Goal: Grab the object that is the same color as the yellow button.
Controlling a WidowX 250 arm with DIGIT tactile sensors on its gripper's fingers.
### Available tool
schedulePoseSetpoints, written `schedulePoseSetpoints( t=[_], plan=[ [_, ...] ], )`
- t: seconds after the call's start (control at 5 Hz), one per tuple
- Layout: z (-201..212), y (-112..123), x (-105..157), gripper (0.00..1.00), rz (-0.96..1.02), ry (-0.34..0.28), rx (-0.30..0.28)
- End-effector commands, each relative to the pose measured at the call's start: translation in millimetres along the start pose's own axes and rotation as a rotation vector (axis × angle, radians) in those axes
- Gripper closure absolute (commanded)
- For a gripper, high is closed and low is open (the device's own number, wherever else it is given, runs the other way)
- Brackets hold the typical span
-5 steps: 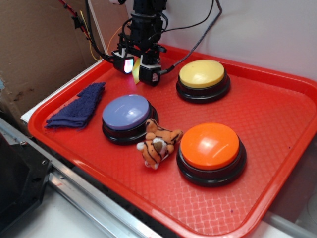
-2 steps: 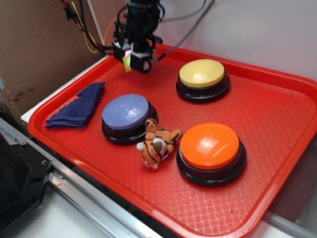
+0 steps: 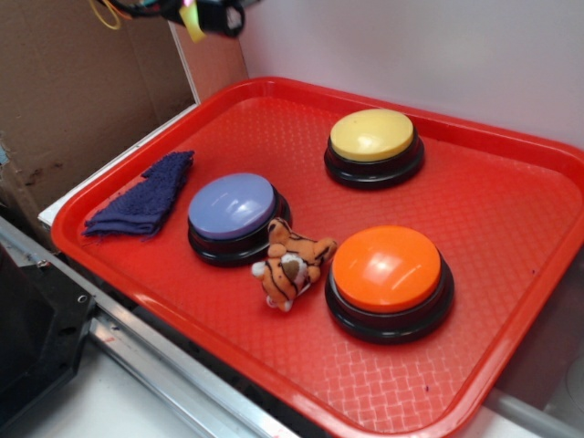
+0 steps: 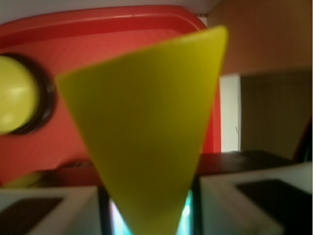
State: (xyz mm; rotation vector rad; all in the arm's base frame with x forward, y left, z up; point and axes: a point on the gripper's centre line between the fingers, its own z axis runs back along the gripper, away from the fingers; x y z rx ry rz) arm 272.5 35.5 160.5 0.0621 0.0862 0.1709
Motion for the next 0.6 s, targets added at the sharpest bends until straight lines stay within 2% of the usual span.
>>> schedulePoseSetpoints(
  t=[0.0,0.2,0.4],
  plan=[
    [46.6,-17.8,-45.6,1.0,-0.062,-0.092,-0.033],
    [61.1,-24.0,-63.3,1.0,-0.018,-0.113,-0.004],
    [61.5,-23.8,-68.8,1.0,-0.016,-0.102,0.011]
  ],
)
